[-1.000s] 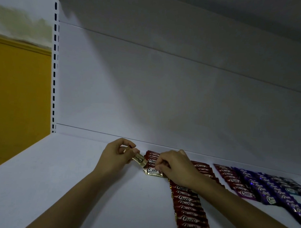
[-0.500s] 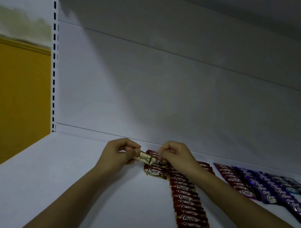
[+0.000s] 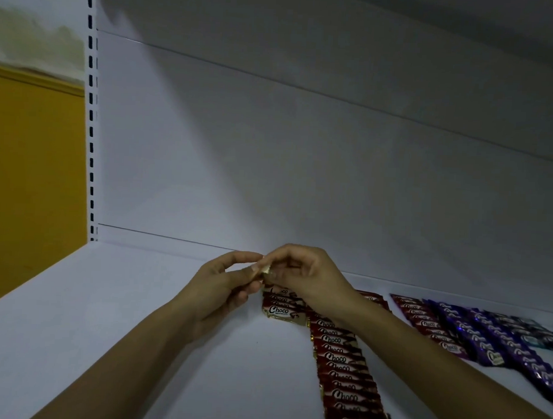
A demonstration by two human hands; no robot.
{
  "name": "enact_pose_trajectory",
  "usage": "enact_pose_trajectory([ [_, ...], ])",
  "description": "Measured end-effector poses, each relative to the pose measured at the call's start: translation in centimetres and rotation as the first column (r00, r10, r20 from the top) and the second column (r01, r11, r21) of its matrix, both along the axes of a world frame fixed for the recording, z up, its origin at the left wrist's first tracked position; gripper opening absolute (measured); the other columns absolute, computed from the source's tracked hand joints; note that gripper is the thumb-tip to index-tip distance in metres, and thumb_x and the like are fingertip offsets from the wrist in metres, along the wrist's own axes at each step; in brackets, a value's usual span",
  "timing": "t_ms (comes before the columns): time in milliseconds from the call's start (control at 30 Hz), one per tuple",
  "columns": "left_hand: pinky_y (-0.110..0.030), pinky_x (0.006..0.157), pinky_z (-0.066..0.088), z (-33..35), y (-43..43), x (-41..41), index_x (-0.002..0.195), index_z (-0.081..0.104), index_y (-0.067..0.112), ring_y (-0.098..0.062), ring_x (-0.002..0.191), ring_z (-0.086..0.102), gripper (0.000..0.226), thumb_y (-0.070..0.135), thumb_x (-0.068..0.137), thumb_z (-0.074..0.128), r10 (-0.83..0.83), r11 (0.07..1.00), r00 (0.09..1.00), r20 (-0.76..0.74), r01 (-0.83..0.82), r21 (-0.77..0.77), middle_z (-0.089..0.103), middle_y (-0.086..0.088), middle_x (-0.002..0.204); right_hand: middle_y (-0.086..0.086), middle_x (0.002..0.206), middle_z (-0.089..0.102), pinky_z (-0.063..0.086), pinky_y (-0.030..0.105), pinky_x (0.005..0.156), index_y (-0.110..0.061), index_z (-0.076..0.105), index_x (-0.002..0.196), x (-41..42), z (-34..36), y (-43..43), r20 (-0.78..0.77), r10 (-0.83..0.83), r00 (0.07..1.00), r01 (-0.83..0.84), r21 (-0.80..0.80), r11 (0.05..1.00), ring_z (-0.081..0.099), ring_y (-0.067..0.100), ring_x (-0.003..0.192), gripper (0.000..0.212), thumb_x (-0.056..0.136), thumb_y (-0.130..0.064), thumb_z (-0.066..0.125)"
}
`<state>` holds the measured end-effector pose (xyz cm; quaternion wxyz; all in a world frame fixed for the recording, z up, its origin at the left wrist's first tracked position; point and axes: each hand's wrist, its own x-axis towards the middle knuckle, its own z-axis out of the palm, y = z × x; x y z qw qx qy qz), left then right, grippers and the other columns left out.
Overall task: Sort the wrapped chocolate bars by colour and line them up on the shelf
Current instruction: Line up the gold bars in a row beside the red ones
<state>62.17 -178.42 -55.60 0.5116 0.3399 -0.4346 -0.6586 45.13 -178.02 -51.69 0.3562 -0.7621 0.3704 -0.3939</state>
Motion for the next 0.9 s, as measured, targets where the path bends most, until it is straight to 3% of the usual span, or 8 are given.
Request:
enact_pose_trajectory([
  [67,-0.014,0.049,0.048,0.0,0.1,-0.4,0.1,0.068,0.014,-0.005,0.06,0.065,0.011,0.015,0.093,0.06,0.055,0.997,0.994,0.1,-0.05,-0.05,0.074,-0.001,0.078,0.005,0.087,0.069,0.054,0.029,0.081,-0.017,0.069,0.084,-0.2,0.2,-0.3,0.016,-0.085,0.996,0.085,0.0,0.996,0.067,0.017,0.086,0.012,0.087,-0.007,0.064],
  [133,-0.016,0.05,0.049,-0.3,-0.2,-0.4,0.095,0.068,0.014,-0.007,0.064,0.065,0.01,0.019,0.093,0.06,0.213,0.975,0.952,0.219,-0.192,-0.111,0.073,0.002,0.077,0.0,0.084,0.07,0.052,0.023,0.077,-0.018,0.069,0.082,-1.0,0.5,-0.7,-0.015,-0.215,0.977,0.215,0.049,0.975,0.066,0.015,0.081,0.011,0.089,-0.012,0.063],
  [233,-0.023,0.06,0.05,-1.0,-0.8,0.5,0.087,0.067,0.019,-0.014,0.074,0.062,0.01,0.015,0.092,0.06,0.412,0.906,0.814,0.409,-0.319,-0.279,0.069,-0.002,0.083,-0.001,0.093,0.072,0.048,0.012,0.072,-0.017,0.073,0.098,-2.8,0.1,-1.1,-0.326,-0.304,0.895,0.321,-0.001,0.947,0.066,0.014,0.086,0.013,0.089,-0.016,0.063],
  [333,-0.03,0.071,0.048,-1.5,-1.3,1.0,0.083,0.066,0.023,-0.017,0.078,0.06,0.014,0.014,0.091,0.06,0.48,0.863,0.72,0.502,-0.282,-0.42,0.067,-0.001,0.082,-0.008,0.092,0.073,0.051,0.017,0.075,-0.02,0.074,0.1,-3.2,-1.1,-0.9,-0.497,-0.224,0.838,0.283,0.044,0.958,0.067,0.005,0.082,0.016,0.084,-0.019,0.07],
  [433,-0.022,0.067,0.045,-2.2,-1.5,0.9,0.086,0.064,0.026,-0.008,0.079,0.058,0.007,0.023,0.091,0.062,0.502,0.844,0.597,0.626,-0.179,-0.506,0.065,0.005,0.084,-0.013,0.089,0.071,0.051,0.022,0.085,-0.022,0.075,0.097,-2.8,-1.6,-0.9,-0.561,-0.211,0.801,0.276,0.033,0.961,0.065,0.001,0.085,0.017,0.081,-0.022,0.074],
  [567,-0.017,0.062,0.038,-2.8,-1.7,0.7,0.089,0.061,0.032,-0.003,0.078,0.053,0.004,0.03,0.089,0.065,0.511,0.832,0.448,0.733,-0.043,-0.553,0.056,0.013,0.088,-0.009,0.103,0.071,0.045,0.037,0.101,-0.027,0.074,0.101,-2.5,-1.8,-1.0,-0.637,-0.236,0.734,0.291,-0.019,0.957,0.061,0.005,0.097,0.019,0.082,-0.027,0.071],
  [767,-0.012,0.063,0.034,-3.1,-1.9,0.4,0.093,0.059,0.034,-0.004,0.08,0.05,0.01,0.034,0.087,0.067,0.466,0.85,0.425,0.776,0.028,-0.526,0.052,0.014,0.092,-0.012,0.094,0.07,0.039,0.044,0.104,-0.029,0.074,0.095,-2.5,-2.1,-0.7,-0.633,-0.261,0.728,0.272,-0.083,0.959,0.061,0.005,0.092,0.015,0.081,-0.028,0.073],
  [900,-0.019,0.069,0.037,-3.3,-1.9,0.3,0.095,0.06,0.032,-0.004,0.083,0.05,0.012,0.035,0.086,0.068,0.469,0.848,0.408,0.784,0.039,-0.528,0.051,0.014,0.091,-0.017,0.084,0.065,0.039,0.046,0.103,-0.027,0.074,0.089,-2.5,-2.5,-0.4,-0.617,-0.277,0.736,0.254,-0.127,0.959,0.06,0.009,0.094,0.009,0.08,-0.027,0.074],
])
